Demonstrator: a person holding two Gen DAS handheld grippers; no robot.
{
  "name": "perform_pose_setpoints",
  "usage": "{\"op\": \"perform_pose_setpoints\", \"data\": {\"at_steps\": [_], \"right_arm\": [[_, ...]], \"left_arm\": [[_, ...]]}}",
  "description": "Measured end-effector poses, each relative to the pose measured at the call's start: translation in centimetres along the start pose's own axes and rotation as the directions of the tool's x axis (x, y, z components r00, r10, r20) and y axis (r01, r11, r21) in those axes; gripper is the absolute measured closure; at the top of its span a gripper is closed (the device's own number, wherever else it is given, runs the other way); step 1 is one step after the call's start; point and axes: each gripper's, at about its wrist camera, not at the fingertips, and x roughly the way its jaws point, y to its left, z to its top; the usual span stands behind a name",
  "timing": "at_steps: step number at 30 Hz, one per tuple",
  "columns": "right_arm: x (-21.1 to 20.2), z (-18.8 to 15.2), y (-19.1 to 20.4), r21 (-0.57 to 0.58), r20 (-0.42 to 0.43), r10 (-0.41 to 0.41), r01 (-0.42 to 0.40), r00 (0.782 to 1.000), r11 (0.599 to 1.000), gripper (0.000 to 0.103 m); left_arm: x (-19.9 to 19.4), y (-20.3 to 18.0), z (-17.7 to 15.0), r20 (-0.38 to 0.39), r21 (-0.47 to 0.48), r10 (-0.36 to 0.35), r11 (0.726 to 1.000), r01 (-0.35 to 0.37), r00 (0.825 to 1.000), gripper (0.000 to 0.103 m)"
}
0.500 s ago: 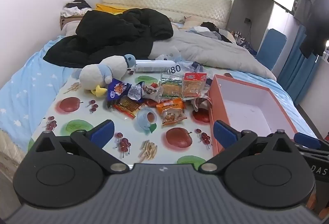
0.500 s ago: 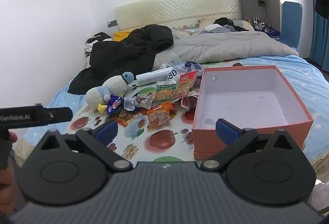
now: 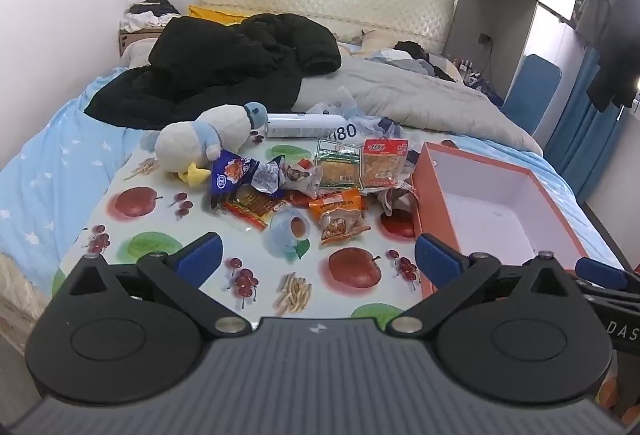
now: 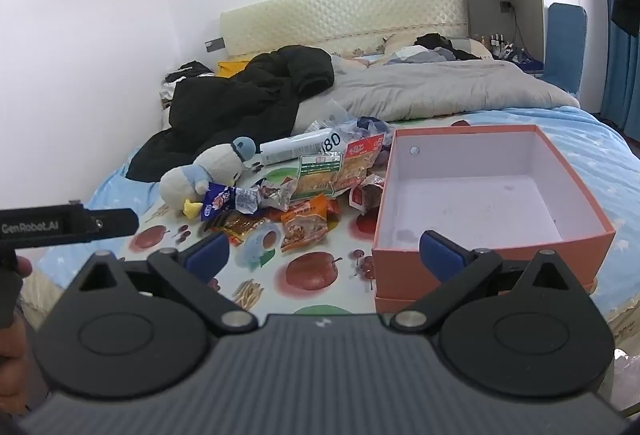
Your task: Organize snacks
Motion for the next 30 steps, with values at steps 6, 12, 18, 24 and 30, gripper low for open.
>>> {"op": "perform_pose_setpoints", "data": {"at_steps": [6, 12, 18, 24, 30], "right_arm": [[-0.2, -0.3, 0.3, -0.004, 0.020, -0.010, 0.010, 1.000, 1.000, 0.000], [-0.3, -0.2, 0.4, 0.001, 0.014, -0.008, 0.008, 1.000, 1.000, 0.000], [-0.2, -0.1, 0.3, -0.002, 0.014, -0.010, 0.010, 1.000, 1.000, 0.000], [-0.3, -0.1, 0.4, -0.008, 0.013, -0.011, 0.011, 1.000, 1.000, 0.000], [-0.2, -0.2, 0.4, -0.002, 0.008, -0.014, 0.014, 1.000, 1.000, 0.000]], "left_arm": [[-0.3, 0.0, 0.1, 0.003, -0.001, -0.005, 1.000, 0.005, 1.000, 0.000], [-1.0, 0.1, -0.1, 0.011, 0.005, -0.009, 1.000, 0.009, 1.000, 0.000], [-1.1, 0.2, -0.1, 0.011, 0.005, -0.009, 1.000, 0.009, 1.000, 0.000], [-1.1, 0.2, -0.1, 0.010, 0.004, -0.008, 1.000, 0.008, 1.000, 0.000], [-1.4, 0.4, 0.0, 0.017, 0.009, -0.006, 1.000, 0.006, 1.000, 0.000]]}}
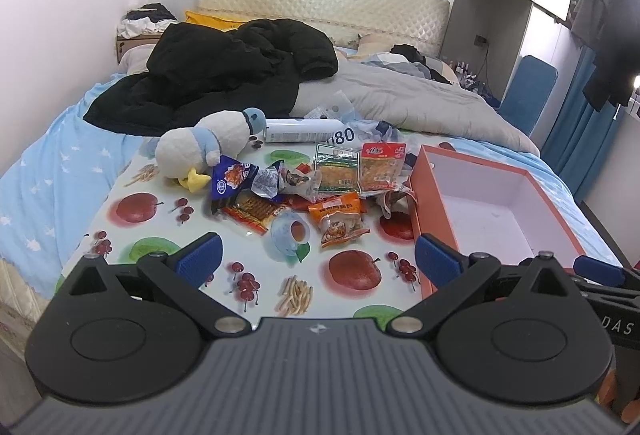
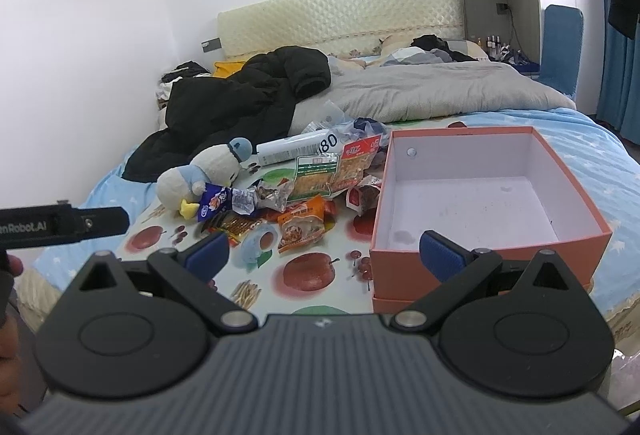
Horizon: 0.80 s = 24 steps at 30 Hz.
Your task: Organize snacks
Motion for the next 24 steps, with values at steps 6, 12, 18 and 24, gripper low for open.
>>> {"op": "perform_pose_setpoints", "data": {"at_steps": [6, 12, 18, 24], "right_arm": [[0.10, -0.18, -0.06, 0.000, -0.003, 0.000, 0.000, 1.000, 1.000, 0.000], [0.12, -0.34, -0.07, -0.002, -0.009, 0.007, -0.007, 1.000, 1.000, 0.000], [0.13, -0.39, -0.02, 0.000, -0.009, 0.007, -0.007, 1.000, 1.000, 0.000], [0.26, -0.41, 0.13, 0.000, -0.013, 0.007, -0.007, 1.000, 1.000, 0.000]], "left_arm": [[0.04, -0.07, 0.12, -0.005, 0.003, 0.000, 1.000, 0.000, 1.000, 0.000], [0.05, -0.20, 0.09, -0.007, 0.005, 0.000, 1.000, 0.000, 1.000, 0.000], [0.06, -0.17, -0.02, -0.009, 0.005, 0.000, 1.000, 0.000, 1.000, 0.000], [0.07, -0.16, -0.06, -0.008, 0.005, -0.001, 1.000, 0.001, 1.000, 0.000]]}}
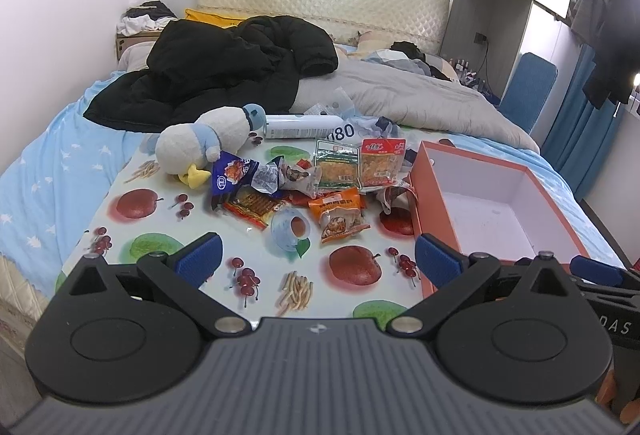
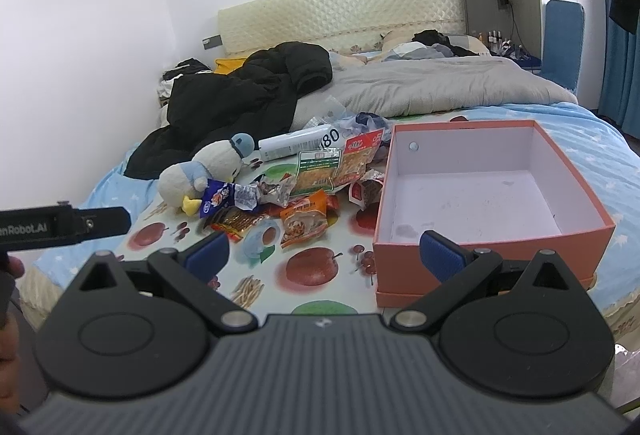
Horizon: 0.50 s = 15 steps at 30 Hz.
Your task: Organize snacks
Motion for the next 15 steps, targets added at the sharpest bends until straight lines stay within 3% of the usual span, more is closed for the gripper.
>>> {"op": "perform_pose_setpoints", "data": {"at_steps": [15], "right_arm": [[0.37, -0.47, -0.24, 0.033, -0.026, 0.012, -0.011, 1.000, 0.999, 0.000]], "left_arm": [[0.25, -0.19, -0.51, -0.011, 0.005, -0.007, 1.000, 0.007, 1.000, 0.000]]}}
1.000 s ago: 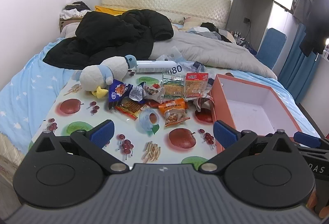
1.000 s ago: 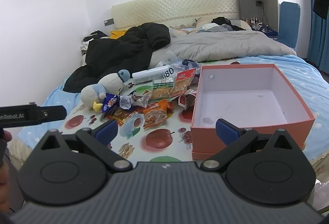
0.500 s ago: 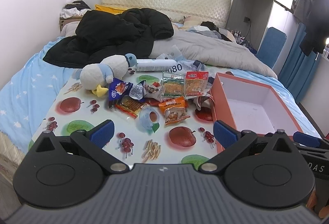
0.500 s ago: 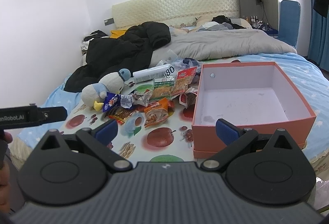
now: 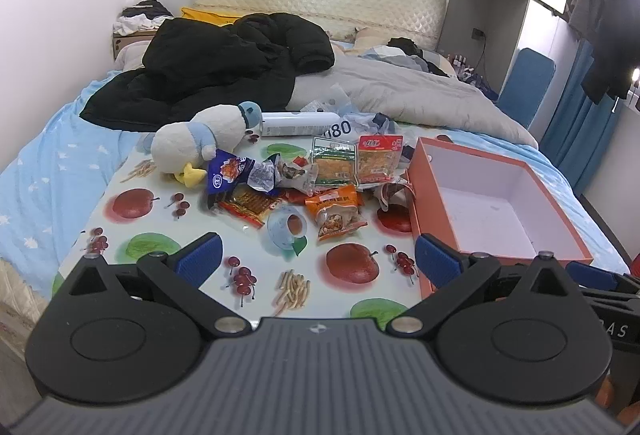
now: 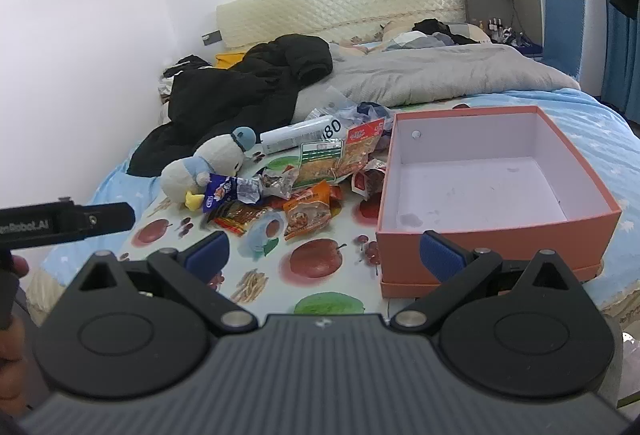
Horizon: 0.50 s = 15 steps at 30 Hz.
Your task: Organize snacks
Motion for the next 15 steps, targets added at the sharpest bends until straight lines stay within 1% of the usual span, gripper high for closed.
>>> {"op": "perform_pose_setpoints", "data": {"at_steps": [10, 11, 13, 14, 15], "right_arm": [[0.6, -0.2, -0.5, 0.022, -0.016, 0.007, -0.007, 1.000, 1.000, 0.000], [0.7, -0.2, -0.6, 0.025, -0.017, 0.015, -0.014, 1.000, 1.000, 0.000], [1.2, -0.3, -0.9, 0.044, -0.033, 0.065, -0.064, 0.997, 0.997, 0.000], [1.3, -0.3, -1.1, 0.049, -0.039, 0.077, -0.075, 0.996, 0.996, 0.000], [1.4, -0.4, -1.1, 0.046, -0.036, 0.068, -0.066, 0.997, 0.997, 0.000]], "left_arm": [[1.7, -0.2, 0.1, -0.031, -0.006, 0.000, 1.000, 0.000, 1.000, 0.000], [1.8, -0.2, 0.3, -0.031, -0.005, -0.004, 1.000, 0.003, 0.999, 0.000], [2.2, -0.3, 0.4, -0.032, -0.002, -0.009, 1.000, 0.009, 0.999, 0.000], [2.4, -0.3, 0.5, -0.034, 0.000, -0.011, 1.000, 0.011, 0.999, 0.000], [2.7, -0.3, 0.5, -0.036, 0.003, -0.009, 1.000, 0.009, 0.999, 0.000]]}}
